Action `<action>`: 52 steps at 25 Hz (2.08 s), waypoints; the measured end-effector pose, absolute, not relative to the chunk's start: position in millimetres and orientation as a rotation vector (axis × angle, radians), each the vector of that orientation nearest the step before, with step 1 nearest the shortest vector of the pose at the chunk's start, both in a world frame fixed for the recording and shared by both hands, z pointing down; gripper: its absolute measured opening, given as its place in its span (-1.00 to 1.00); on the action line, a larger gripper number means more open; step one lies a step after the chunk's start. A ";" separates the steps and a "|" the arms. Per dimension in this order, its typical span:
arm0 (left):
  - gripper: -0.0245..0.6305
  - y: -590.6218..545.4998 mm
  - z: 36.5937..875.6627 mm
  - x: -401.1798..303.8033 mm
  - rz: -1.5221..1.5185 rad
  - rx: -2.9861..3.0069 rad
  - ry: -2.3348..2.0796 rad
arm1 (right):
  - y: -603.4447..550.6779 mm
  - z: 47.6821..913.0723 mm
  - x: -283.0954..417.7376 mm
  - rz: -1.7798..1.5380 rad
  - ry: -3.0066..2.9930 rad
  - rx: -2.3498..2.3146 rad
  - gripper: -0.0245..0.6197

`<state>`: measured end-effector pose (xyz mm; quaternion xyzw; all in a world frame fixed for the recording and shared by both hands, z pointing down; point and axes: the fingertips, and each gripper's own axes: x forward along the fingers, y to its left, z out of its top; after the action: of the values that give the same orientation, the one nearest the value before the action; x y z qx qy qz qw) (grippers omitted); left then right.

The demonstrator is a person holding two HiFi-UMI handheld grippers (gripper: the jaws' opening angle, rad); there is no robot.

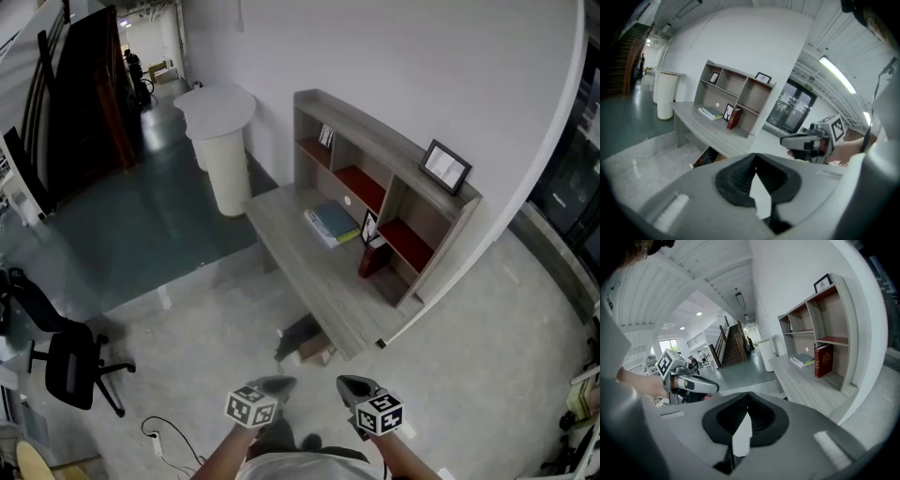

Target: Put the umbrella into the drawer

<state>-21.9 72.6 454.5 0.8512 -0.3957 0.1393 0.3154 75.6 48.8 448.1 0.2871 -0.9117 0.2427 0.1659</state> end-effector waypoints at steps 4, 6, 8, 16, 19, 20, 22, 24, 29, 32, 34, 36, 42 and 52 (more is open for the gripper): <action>-0.93 105.8 430.4 -20.2 0.320 2.272 -1.086 | 74.4 426.5 89.6 0.654 -2.624 0.819 -0.91; -0.93 119.1 422.0 -22.9 0.304 2.288 -1.106 | 84.2 419.5 90.1 0.628 -2.640 0.817 -0.91; -0.93 132.1 418.0 -28.0 0.300 2.293 -1.118 | 94.6 416.4 86.1 0.611 -2.648 0.812 -0.91; -0.93 167.0 402.2 -53.8 0.308 2.356 -1.094 | 126.9 395.5 57.7 0.564 -2.694 0.831 -0.91; -0.93 177.1 393.0 -69.4 0.296 2.378 -1.081 | 136.6 389.0 49.5 0.535 -2.702 0.877 -0.91; -0.93 180.3 390.7 -75.3 0.293 2.380 -1.076 | 139.5 386.8 46.7 0.535 -2.701 0.896 -0.91; -0.93 187.9 387.6 -86.7 0.289 2.383 -1.063 | 147.4 381.9 40.8 0.546 -2.706 0.929 -0.91; -0.93 193.1 388.0 -97.0 0.289 2.387 -1.056 | 154.9 378.5 34.9 0.549 -2.714 0.948 -0.91; -0.93 201.2 394.5 -113.0 0.262 2.365 -1.054 | 169.5 381.3 26.4 0.562 -2.706 0.965 -0.91; -0.93 202.1 398.2 -118.0 0.267 2.365 -1.045 | 174.0 385.5 24.2 0.580 -2.698 0.984 -0.91; -0.93 203.1 401.0 -120.9 0.276 2.362 -1.042 | 176.1 387.2 23.3 0.594 -2.694 0.998 -0.91; -0.93 203.9 401.4 -123.0 0.281 2.361 -1.043 | 176.2 387.3 23.5 0.606 -2.692 1.017 -0.91; -0.93 203.1 396.4 -126.8 0.270 2.365 -1.043 | 173.4 382.3 18.4 0.604 -2.698 1.041 -0.91; -0.93 197.9 396.3 -123.6 0.280 2.374 -1.023 | 172.0 386.9 20.9 0.614 -2.686 1.045 -0.91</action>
<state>-123.6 197.9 396.3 0.8797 -0.3792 0.1037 0.2675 20.9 172.0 386.9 0.3528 -0.9073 0.2072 0.0971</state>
